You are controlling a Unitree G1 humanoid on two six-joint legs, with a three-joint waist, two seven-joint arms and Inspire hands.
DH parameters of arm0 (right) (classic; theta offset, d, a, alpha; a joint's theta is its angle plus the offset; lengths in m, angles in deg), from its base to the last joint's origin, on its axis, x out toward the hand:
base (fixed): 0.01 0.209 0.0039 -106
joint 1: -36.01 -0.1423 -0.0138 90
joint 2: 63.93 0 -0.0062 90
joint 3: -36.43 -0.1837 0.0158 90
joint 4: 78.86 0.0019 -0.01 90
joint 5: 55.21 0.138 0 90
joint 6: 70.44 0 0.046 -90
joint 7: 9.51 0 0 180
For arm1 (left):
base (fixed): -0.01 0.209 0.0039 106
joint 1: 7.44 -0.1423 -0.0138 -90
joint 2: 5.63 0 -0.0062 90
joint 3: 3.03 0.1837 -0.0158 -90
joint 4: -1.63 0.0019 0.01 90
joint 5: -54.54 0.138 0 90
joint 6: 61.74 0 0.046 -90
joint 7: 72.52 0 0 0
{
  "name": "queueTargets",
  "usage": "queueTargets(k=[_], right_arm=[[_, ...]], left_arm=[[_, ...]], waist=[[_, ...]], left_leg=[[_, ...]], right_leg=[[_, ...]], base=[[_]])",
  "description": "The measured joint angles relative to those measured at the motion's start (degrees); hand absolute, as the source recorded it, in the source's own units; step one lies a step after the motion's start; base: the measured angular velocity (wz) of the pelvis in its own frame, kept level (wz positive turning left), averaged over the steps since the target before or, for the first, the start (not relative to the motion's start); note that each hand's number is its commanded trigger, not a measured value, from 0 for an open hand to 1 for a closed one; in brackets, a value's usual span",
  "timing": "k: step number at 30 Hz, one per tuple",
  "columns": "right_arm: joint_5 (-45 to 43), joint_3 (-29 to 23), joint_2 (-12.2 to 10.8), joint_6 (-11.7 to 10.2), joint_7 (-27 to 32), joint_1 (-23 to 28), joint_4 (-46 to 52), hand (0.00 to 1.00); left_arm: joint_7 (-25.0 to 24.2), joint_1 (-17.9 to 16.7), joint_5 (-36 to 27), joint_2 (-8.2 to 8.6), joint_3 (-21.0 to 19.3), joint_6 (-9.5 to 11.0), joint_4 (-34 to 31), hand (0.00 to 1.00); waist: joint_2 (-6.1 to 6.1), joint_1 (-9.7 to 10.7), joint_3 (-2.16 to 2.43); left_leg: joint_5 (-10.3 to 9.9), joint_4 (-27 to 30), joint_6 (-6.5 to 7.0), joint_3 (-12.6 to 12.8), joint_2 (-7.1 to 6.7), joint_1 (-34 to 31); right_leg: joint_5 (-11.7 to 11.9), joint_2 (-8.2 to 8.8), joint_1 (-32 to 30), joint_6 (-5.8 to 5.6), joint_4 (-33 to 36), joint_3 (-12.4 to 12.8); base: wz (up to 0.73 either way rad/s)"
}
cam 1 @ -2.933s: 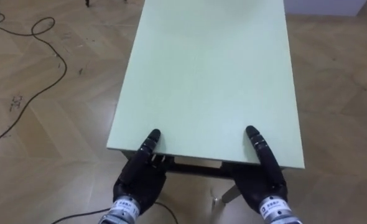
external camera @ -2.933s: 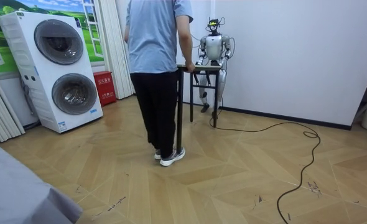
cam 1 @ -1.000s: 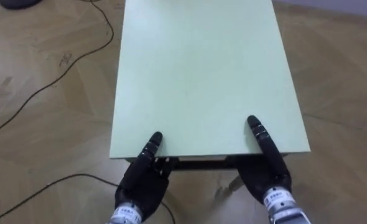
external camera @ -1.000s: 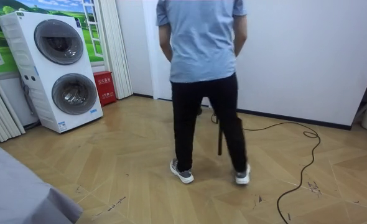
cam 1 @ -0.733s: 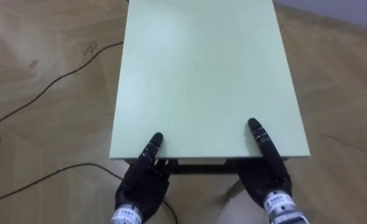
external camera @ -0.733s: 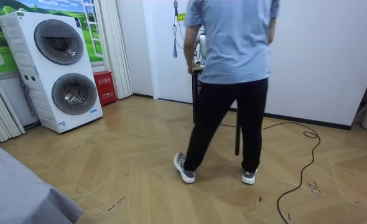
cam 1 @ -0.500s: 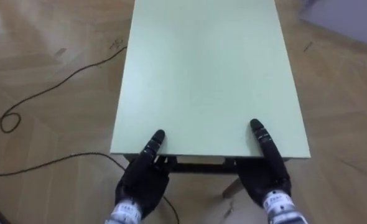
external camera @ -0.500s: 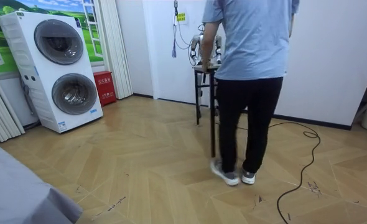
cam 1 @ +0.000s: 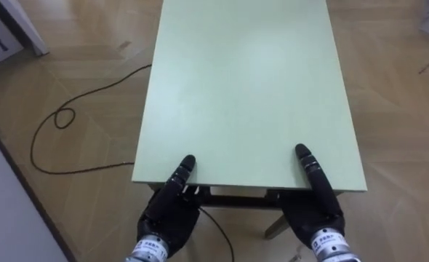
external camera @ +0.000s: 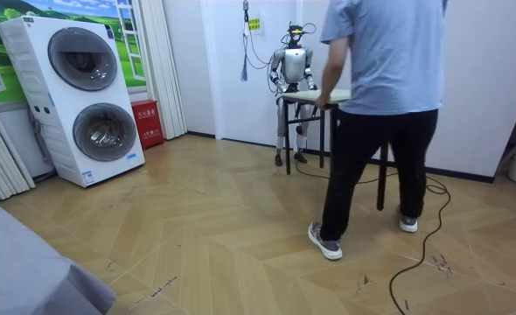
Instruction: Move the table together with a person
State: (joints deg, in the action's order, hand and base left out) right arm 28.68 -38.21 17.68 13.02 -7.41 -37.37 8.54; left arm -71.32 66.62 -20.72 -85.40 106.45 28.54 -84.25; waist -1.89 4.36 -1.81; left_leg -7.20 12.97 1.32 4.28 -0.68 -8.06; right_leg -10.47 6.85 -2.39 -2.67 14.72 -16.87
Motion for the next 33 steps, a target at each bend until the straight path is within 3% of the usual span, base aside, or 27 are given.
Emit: queueTargets(k=[3,8,11,15,20,28,33], right_arm=[[-0.2,-0.1,0.1,0.1,0.3,0.0,0.0,1.0],[-0.7,-0.1,0.2,0.3,0.7,-0.5,0.0,1.0],[-0.7,0.3,0.6,0.3,0.7,-0.5,0.0,1.0],[-0.1,0.4,1.1,0.1,0.4,-0.6,0.2,1.0],[0.1,0.4,1.1,-0.4,0.5,0.1,0.2,1.0],[0.1,0.3,1.3,-0.3,1.5,-0.1,0.2,1.0],[-0.3,0.4,1.8,0.2,2.1,-0.9,0.2,1.0]], left_arm=[[0.4,-0.1,-0.4,-0.07,0.1,0.0,0.0,1.0],[0.5,-0.3,-0.8,-0.06,0.2,0.1,0.0,1.0],[0.5,-0.8,-0.9,-0.19,0.2,0.6,-0.3,1.0],[0.5,-0.8,-1.1,-0.35,0.6,0.6,-0.8,1.0],[0.5,-0.6,-0.6,-0.21,1.3,1.1,-0.8,1.0],[1.2,-0.7,-0.8,-0.24,1.6,1.1,-0.8,1.0],[1.9,-0.7,-1.4,-0.47,2.1,1.6,-0.8,1.0]], waist=[[0.33,-2.0,0.02],[0.57,-5.1,0.09],[0.85,-5.6,0.15],[0.83,-4.9,0.16],[0.83,-2.7,0.19],[0.78,-3.5,0.16],[0.72,-5.3,0.16]], left_leg=[[-0.2,0.7,0.43,-0.9,-0.46,-0.4],[0.0,0.8,0.49,-2.4,-0.98,-0.3],[0.0,1.1,0.4,-3.3,-1.0,-0.3],[0.0,2.6,0.38,-4.3,-0.96,-1.9],[0.3,4.5,0.86,-2.5,-0.79,-3.1],[2.0,4.7,1.16,-5.1,-1.98,-4.7],[3.1,4.7,1.47,-4.9,-2.17,-6.4]], right_leg=[[-0.1,-0.11,0.5,-0.12,-0.4,2.6],[-0.2,-0.29,2.7,-0.33,-2.7,2.5],[-0.2,-0.61,3.6,-0.32,-3.3,2.5],[-0.2,-0.98,3.8,-0.32,-3.2,2.2],[-0.4,-0.99,5.8,-0.44,-3.2,-1.9],[-0.7,-0.99,6.2,-0.2,-4.3,-3.4],[-1.3,-0.87,5.4,-0.37,-4.0,-4.7]], base=[[0.22],[0.18],[0.21],[0.35],[0.5],[0.22],[0.27]])
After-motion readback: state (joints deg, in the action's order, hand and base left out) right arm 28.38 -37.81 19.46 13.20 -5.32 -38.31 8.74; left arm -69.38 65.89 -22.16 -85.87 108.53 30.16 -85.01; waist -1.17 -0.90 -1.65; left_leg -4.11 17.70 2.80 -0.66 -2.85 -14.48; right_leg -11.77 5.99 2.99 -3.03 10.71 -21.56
